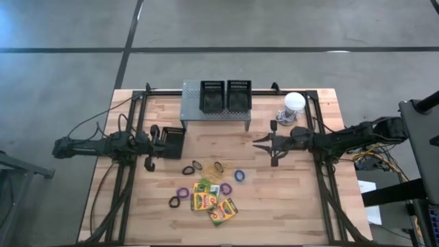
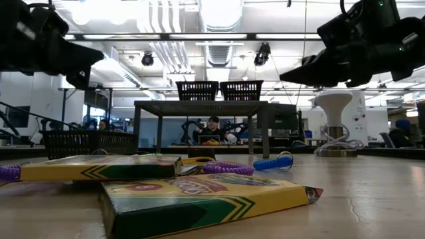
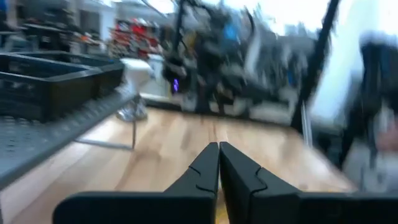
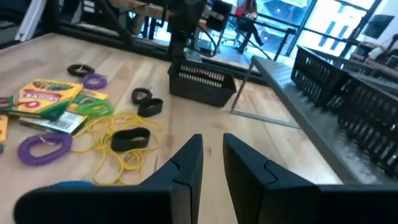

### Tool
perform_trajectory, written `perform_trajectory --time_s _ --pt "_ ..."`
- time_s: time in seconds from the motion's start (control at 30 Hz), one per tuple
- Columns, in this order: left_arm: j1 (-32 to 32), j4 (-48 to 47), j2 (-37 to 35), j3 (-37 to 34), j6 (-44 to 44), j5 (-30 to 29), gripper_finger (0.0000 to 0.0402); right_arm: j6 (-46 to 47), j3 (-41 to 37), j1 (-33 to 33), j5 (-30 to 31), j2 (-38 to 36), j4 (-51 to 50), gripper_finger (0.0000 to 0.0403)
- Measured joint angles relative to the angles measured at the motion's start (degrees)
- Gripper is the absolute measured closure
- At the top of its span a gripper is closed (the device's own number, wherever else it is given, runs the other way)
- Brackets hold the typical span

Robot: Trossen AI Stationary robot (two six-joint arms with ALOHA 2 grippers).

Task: Pick & Place Office Desk Supplies
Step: Align the black bin on the shelf with the other black bins

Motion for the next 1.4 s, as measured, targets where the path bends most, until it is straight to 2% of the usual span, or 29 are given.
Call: perform_trajectory --time_s 0.07,0.23,0.37,0.47,0.53,0.6,0.83,0.9,0.97,1.1,1.4 --pt "0.0 3.2 0.0 0.0 -3.8 -2.8 0.0384 4.4 0.3 0.0 0.0 0.5 0.2 0.0344" --pt "-0.8 5.3 3.8 0.7 -3.9 -10.0 0.0398 13.2 0.4 0.4 0.3 2.7 0.4 0.0344" --pt "-1.0 5.6 13.1 5.4 -3.0 -12.7 0.0398 18.7 0.0 2.6 1.1 6.5 0.4 0.0344" --pt "-1.0 3.4 22.4 9.8 -2.4 -14.2 0.0399 20.2 0.1 4.8 4.4 10.5 2.1 0.0344" --pt "-1.0 -3.2 28.2 14.7 -2.2 -14.2 0.0399 20.3 0.8 6.1 6.8 13.3 4.6 0.0344" --pt "-1.1 -14.0 33.8 21.4 -1.6 -14.2 0.0400 20.3 1.8 7.2 8.3 15.9 7.2 0.0344" --pt "-4.9 -50.6 50.8 45.2 1.9 -14.7 0.0400 16.7 8.4 8.1 8.6 24.3 10.0 0.0344" --pt "-7.4 -59.0 55.0 49.6 1.7 -14.7 0.0400 16.0 10.5 8.0 8.7 26.8 10.0 0.0344" --pt "-9.7 -62.3 58.0 51.4 0.1 -15.4 0.0393 15.3 12.9 8.0 8.7 29.6 9.9 0.0344" --pt "-11.7 -60.7 62.9 49.7 -0.9 -15.6 0.0349 10.1 17.6 8.0 8.7 34.4 9.6 0.0344" --pt "-11.6 -67.9 70.8 47.9 3.0 -14.8 0.0195 7.2 24.5 8.1 8.0 37.7 3.5 0.0344"
